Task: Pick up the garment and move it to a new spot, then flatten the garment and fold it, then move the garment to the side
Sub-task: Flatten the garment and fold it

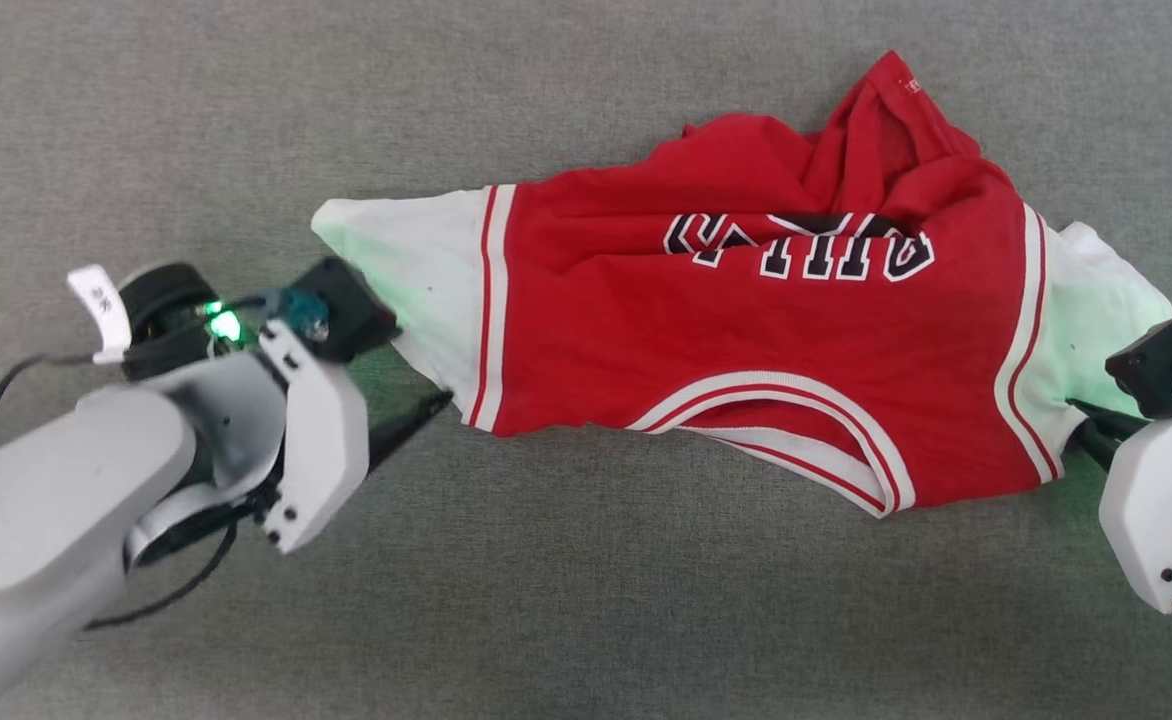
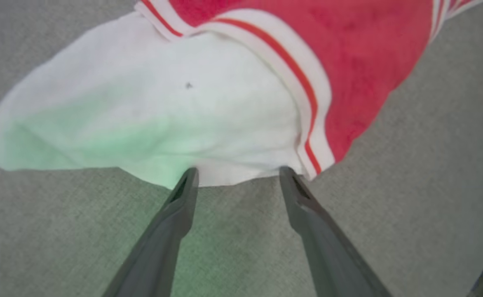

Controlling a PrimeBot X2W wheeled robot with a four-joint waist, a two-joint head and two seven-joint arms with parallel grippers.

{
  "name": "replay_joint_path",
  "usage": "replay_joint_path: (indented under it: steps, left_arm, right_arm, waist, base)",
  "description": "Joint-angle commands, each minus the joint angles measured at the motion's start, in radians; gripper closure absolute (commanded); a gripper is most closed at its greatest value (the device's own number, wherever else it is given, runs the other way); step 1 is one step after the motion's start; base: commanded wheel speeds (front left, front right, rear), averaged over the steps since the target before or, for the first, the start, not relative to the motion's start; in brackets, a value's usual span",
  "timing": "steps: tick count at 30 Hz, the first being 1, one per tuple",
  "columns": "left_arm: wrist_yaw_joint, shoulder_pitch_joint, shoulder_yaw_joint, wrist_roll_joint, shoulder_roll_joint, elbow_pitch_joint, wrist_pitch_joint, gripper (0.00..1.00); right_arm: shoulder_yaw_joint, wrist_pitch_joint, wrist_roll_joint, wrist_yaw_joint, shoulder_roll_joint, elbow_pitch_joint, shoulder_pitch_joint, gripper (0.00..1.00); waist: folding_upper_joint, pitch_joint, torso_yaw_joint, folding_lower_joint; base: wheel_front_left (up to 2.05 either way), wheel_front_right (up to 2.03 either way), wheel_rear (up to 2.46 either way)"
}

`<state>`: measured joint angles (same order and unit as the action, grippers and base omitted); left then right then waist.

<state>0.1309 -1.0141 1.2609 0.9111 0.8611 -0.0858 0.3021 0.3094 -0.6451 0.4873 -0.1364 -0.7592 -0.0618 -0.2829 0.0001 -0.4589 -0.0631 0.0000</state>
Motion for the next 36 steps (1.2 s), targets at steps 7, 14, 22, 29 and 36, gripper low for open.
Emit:
replay_joint_path:
  steps: [7, 14, 22, 29, 36]
  left_arm:
    - [-0.001, -0.013, 0.023, -0.018, -0.048, -0.043, 0.042, 0.00]
    - [-0.001, 0.050, 0.038, 0.003, -0.068, -0.062, 0.162, 0.13]
    - [0.001, 0.061, 0.043, 0.048, -0.079, -0.085, 0.205, 1.00]
    - [-0.002, 0.033, 0.027, 0.129, -0.052, -0.132, 0.028, 1.00]
    - [-0.002, 0.038, 0.010, 0.269, 0.009, -0.090, -0.195, 1.00]
  right_arm:
    - [0.016, -0.015, -0.022, 0.011, 0.008, 0.047, -0.014, 1.00]
    - [0.033, -0.010, -0.025, 0.011, 0.015, 0.049, -0.033, 1.00]
    - [0.037, 0.013, -0.027, 0.010, 0.027, 0.039, -0.060, 1.00]
    - [-0.006, 0.074, -0.033, 0.008, 0.057, 0.016, -0.062, 1.00]
    - [-0.118, 0.120, -0.016, 0.008, 0.102, -0.059, -0.004, 1.00]
  waist:
    - [-0.0001, -0.024, 0.012, 0.0000]
    - [-0.0001, -0.037, 0.019, 0.0000]
    - [-0.0001, -0.035, 0.026, 0.0000]
    - [-0.0001, 0.020, 0.032, 0.0000]
    - [-0.0001, 0.088, 0.031, 0.0000]
  base:
    - [0.00, 0.00, 0.00]
    - [0.00, 0.00, 0.00]
    - [0.00, 0.00, 0.00]
    - [0.00, 0.00, 0.00]
    - [0.00, 0.00, 0.00]
